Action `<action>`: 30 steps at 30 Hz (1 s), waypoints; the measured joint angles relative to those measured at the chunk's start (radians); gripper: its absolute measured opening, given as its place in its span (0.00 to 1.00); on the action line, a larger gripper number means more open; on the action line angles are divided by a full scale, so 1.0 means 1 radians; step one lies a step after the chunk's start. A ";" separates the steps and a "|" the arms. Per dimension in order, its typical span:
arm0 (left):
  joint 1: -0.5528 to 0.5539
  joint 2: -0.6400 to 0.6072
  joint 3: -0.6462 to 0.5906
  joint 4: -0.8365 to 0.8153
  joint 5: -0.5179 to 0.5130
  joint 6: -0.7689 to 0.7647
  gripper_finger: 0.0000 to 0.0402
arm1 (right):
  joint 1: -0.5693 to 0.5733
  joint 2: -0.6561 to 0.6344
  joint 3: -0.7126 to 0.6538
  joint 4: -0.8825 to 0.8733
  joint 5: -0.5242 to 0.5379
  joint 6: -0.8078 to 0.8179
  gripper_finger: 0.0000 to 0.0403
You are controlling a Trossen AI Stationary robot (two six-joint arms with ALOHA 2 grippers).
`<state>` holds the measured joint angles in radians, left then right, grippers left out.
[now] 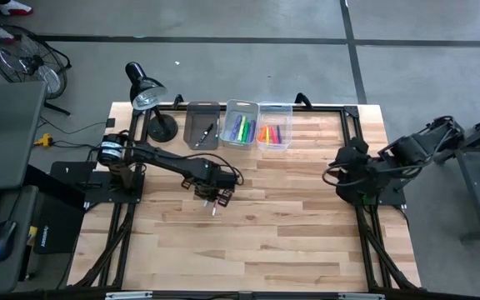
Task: Pick & Place Markers
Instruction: Put the dark pink marker into the black bin
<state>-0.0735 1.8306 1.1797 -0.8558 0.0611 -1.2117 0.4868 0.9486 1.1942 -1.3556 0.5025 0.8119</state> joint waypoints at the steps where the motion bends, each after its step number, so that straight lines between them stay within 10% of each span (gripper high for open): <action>1: 0.000 -0.012 0.000 -0.001 -0.008 0.000 0.09 | 0.016 -0.008 0.000 0.000 0.019 0.013 0.26; 30: 0.284 -0.246 0.003 0.122 -0.190 0.147 0.09 | 0.148 -0.223 -0.581 0.619 0.017 0.175 0.26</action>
<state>0.2102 1.5845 1.1824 -0.7334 -0.1287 -1.0646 0.6350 0.7258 0.6129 -0.7370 0.5193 0.9871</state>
